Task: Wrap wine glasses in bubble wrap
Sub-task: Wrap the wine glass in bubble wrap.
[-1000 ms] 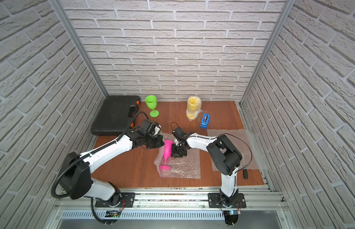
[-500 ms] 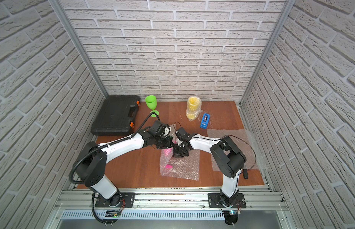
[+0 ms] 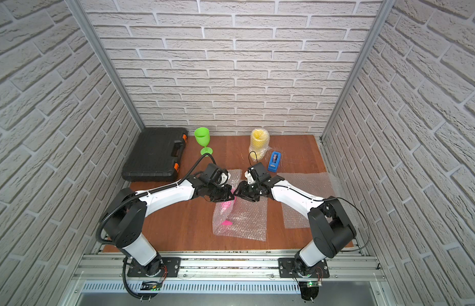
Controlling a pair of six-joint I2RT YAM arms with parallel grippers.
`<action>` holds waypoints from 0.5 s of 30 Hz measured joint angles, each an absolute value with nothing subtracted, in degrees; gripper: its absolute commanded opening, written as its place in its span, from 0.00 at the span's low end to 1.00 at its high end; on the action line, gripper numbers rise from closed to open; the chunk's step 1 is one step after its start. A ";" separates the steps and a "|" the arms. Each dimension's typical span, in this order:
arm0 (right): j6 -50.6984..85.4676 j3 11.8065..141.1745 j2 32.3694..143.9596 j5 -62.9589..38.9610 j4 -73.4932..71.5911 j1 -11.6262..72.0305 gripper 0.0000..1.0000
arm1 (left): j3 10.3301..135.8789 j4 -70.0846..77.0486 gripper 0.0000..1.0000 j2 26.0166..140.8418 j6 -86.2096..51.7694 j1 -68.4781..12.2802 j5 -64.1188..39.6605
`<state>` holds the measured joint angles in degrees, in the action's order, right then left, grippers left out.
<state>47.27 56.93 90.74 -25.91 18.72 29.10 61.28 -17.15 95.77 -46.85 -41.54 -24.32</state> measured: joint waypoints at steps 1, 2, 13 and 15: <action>47.66 56.95 91.57 -26.52 18.22 29.10 0.42 | 61.01 -17.15 0.00 95.74 -47.07 -41.47 -24.25; 48.16 56.95 92.49 -27.03 17.72 28.95 0.39 | 60.71 -17.08 0.00 95.77 -47.22 -41.34 -24.25; 49.34 56.95 95.35 -27.35 14.59 28.32 0.32 | 59.40 -14.63 0.00 95.61 -48.90 -41.54 -25.41; 49.58 56.86 95.42 -27.68 13.39 28.18 0.34 | 59.35 -14.28 0.00 95.53 -49.10 -41.54 -25.61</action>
<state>49.58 56.86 95.42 -27.68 13.39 28.18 59.35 -14.28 95.53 -49.10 -41.54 -25.61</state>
